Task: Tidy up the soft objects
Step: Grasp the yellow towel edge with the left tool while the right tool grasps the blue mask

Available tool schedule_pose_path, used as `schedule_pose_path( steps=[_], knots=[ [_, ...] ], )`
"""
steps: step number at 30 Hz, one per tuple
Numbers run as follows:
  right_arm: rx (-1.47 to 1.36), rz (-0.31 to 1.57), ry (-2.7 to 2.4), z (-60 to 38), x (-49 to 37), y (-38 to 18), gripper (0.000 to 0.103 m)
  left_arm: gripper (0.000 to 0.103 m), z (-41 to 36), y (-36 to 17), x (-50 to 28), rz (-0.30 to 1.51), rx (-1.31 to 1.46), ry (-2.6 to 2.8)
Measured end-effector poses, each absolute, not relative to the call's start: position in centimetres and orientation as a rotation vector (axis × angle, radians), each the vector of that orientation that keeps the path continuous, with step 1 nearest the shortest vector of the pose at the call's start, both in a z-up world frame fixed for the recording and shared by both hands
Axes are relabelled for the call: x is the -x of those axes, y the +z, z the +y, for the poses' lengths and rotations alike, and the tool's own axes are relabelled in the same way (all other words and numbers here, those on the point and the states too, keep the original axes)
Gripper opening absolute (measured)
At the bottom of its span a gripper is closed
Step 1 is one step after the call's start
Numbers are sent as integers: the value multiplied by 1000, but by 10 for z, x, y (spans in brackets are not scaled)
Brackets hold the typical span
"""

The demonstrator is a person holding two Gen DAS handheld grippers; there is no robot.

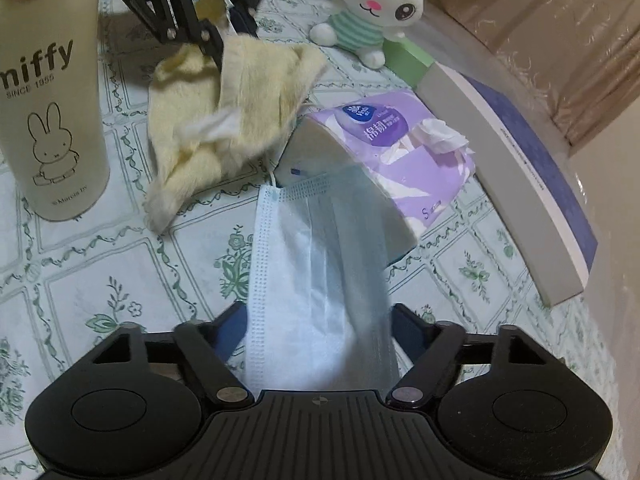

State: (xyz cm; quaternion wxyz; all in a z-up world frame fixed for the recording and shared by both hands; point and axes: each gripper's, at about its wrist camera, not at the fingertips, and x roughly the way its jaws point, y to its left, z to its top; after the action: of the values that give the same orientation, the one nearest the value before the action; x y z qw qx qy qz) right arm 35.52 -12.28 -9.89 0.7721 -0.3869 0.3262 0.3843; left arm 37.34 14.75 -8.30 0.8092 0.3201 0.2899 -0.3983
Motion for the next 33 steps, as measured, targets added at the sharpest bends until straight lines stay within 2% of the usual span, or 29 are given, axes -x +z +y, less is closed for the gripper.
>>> schedule_pose_path(
  steps=[2,3,4,5,7,8,10,12,14,16,21,22,24,25,26,33],
  knots=[
    [832,718,830,-122,-353,-99,47,21,160,-81,-369,634,-671,-814],
    [832,720,822,-122,-352,-99,40,21,167,-80,-366,642,-659,-798],
    [832,725,814,-122,-351,-100,26,21,173,-79,-364,650,-645,-784],
    [829,734,810,-122,-351,-100,17,21,179,-78,-361,654,-631,-769],
    [820,739,804,-123,-350,-102,12,21,186,-77,-355,658,-601,-748],
    [814,741,803,-123,-349,-102,4,24,187,-77,-353,658,-591,-744],
    [802,744,797,-124,-348,-102,2,28,189,-76,-350,662,-563,-744],
    [796,746,794,-124,-347,-100,2,42,188,-76,-348,662,-545,-756],
    [793,747,788,-126,-347,-98,1,63,184,-76,-348,658,-542,-766],
    [778,752,785,-127,-348,-97,1,72,179,-79,-349,661,-537,-781],
    [772,745,791,-130,-349,-95,2,74,160,-92,-353,657,-624,-799],
    [781,747,796,-130,-349,-95,4,75,158,-94,-354,657,-641,-800],
    [797,739,806,-131,-346,-96,26,77,154,-97,-357,649,-667,-800],
    [801,728,812,-131,-345,-95,58,77,153,-98,-359,646,-669,-799],
    [796,714,818,-133,-344,-94,79,79,153,-98,-361,645,-669,-798],
    [814,701,842,-127,-352,-96,79,79,150,-97,-371,620,-717,-783]
  ],
)
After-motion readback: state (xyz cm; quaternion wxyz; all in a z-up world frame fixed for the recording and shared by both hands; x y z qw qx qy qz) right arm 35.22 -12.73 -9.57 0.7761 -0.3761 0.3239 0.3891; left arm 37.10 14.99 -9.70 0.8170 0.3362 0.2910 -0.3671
